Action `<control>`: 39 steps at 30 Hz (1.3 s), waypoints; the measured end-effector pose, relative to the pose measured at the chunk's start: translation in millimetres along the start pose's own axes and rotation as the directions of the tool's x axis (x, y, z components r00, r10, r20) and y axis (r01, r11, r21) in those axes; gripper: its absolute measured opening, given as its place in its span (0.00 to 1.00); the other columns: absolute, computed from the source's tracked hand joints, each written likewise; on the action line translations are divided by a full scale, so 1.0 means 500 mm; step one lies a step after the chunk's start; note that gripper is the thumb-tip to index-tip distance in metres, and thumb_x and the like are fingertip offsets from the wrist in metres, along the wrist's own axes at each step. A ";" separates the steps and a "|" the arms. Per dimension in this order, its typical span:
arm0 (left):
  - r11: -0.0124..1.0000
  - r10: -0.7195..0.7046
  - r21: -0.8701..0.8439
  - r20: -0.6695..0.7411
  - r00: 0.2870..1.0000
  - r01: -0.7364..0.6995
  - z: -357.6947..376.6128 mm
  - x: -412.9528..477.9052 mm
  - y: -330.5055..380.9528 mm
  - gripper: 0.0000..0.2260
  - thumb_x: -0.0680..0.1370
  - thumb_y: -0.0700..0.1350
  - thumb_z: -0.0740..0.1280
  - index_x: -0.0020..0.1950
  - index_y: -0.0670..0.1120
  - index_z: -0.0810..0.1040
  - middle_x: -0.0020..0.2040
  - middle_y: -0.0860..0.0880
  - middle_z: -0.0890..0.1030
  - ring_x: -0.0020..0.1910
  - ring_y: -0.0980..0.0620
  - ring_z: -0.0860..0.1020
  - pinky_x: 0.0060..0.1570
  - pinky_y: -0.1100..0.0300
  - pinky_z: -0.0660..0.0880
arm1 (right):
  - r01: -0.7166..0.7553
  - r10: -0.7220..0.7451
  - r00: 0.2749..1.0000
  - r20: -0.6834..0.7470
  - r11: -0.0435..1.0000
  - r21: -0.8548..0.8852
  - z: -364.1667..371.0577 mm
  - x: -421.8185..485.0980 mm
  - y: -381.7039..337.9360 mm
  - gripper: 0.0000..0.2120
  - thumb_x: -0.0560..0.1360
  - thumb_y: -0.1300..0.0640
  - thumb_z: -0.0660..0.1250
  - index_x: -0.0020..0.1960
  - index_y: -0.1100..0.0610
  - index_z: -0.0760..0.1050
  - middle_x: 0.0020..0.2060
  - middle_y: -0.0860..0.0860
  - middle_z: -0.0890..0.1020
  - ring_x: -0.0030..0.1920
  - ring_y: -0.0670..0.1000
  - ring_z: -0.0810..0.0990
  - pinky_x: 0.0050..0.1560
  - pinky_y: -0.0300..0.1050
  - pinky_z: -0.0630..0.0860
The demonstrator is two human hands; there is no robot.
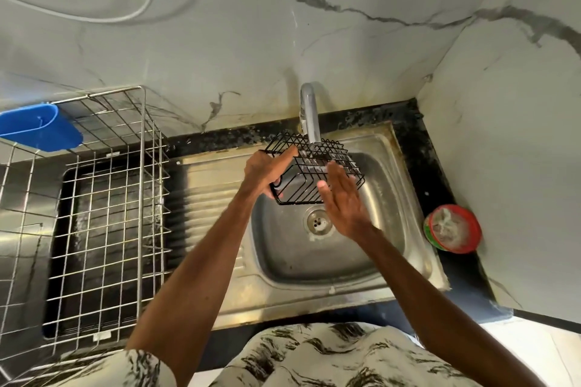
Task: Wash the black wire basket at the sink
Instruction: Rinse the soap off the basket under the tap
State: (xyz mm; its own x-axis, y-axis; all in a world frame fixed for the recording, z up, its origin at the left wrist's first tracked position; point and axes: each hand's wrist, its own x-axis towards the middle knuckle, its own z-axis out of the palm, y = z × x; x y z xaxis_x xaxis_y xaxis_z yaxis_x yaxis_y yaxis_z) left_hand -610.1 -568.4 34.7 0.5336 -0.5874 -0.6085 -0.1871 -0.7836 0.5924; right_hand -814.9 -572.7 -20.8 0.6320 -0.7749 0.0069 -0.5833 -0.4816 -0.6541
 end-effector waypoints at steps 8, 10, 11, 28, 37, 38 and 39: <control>0.999 0.040 0.034 -0.009 0.999 -0.040 0.003 -0.001 0.009 0.29 0.71 0.70 0.72 0.37 0.43 0.76 0.37 0.42 0.84 0.32 0.40 0.86 0.38 0.44 0.85 | -0.136 0.134 0.983 0.121 0.991 0.007 -0.016 0.033 -0.013 0.37 0.83 0.34 0.40 0.83 0.57 0.42 0.82 0.52 0.43 0.82 0.51 0.41 0.81 0.58 0.47; 0.993 0.077 0.099 -0.046 0.996 -0.072 0.003 0.008 0.014 0.30 0.70 0.71 0.72 0.38 0.42 0.80 0.36 0.44 0.85 0.34 0.42 0.86 0.41 0.46 0.85 | 0.015 -0.023 0.978 0.210 0.999 0.041 -0.015 0.029 -0.048 0.34 0.85 0.39 0.46 0.83 0.53 0.38 0.82 0.48 0.39 0.82 0.48 0.39 0.82 0.52 0.43; 0.991 0.077 0.110 -0.040 0.996 -0.072 0.001 0.012 0.015 0.31 0.69 0.71 0.72 0.39 0.41 0.81 0.36 0.44 0.85 0.34 0.43 0.86 0.42 0.47 0.86 | 0.067 -0.080 0.975 0.209 0.995 0.067 -0.014 0.024 -0.053 0.33 0.85 0.40 0.46 0.83 0.53 0.38 0.82 0.48 0.40 0.82 0.47 0.40 0.82 0.51 0.44; 0.975 0.104 0.197 -0.009 0.995 -0.101 -0.012 0.041 0.020 0.30 0.70 0.71 0.73 0.40 0.42 0.82 0.34 0.47 0.84 0.30 0.48 0.84 0.33 0.52 0.85 | 0.104 -0.140 0.969 0.204 0.979 0.177 0.009 0.026 -0.047 0.34 0.84 0.37 0.42 0.83 0.53 0.37 0.82 0.48 0.38 0.82 0.49 0.38 0.81 0.52 0.43; 0.980 0.062 0.188 -0.007 0.998 -0.060 -0.017 0.050 -0.011 0.36 0.65 0.75 0.71 0.42 0.39 0.83 0.40 0.44 0.86 0.37 0.43 0.86 0.43 0.48 0.86 | -0.300 0.262 0.951 0.162 0.907 0.295 -0.009 0.057 0.073 0.24 0.86 0.49 0.57 0.78 0.59 0.64 0.73 0.60 0.72 0.73 0.58 0.72 0.71 0.55 0.72; 0.983 0.052 0.177 -0.001 0.999 -0.051 -0.018 0.050 -0.010 0.36 0.64 0.75 0.71 0.43 0.40 0.83 0.40 0.44 0.86 0.36 0.43 0.86 0.42 0.47 0.86 | -0.307 0.295 0.951 0.090 0.880 0.361 -0.012 0.069 0.067 0.20 0.85 0.55 0.59 0.76 0.58 0.68 0.69 0.59 0.76 0.66 0.59 0.78 0.64 0.51 0.77; 0.986 0.040 0.159 0.008 0.999 -0.041 -0.021 0.047 -0.009 0.35 0.66 0.74 0.71 0.43 0.40 0.83 0.39 0.43 0.86 0.34 0.43 0.86 0.40 0.48 0.86 | -0.337 0.352 0.935 0.049 0.833 0.439 -0.019 0.085 0.062 0.19 0.84 0.59 0.61 0.74 0.58 0.71 0.68 0.56 0.78 0.63 0.58 0.80 0.61 0.49 0.79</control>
State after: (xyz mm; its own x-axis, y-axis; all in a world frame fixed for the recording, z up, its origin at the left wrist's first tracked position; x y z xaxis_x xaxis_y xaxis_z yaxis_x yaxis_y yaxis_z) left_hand -588.1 -576.6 23.2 0.5192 -0.6198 -0.5884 -0.3373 -0.7812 0.5253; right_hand -810.9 -624.4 -33.7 0.4104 -0.8738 -0.2611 -0.4749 0.0396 -0.8791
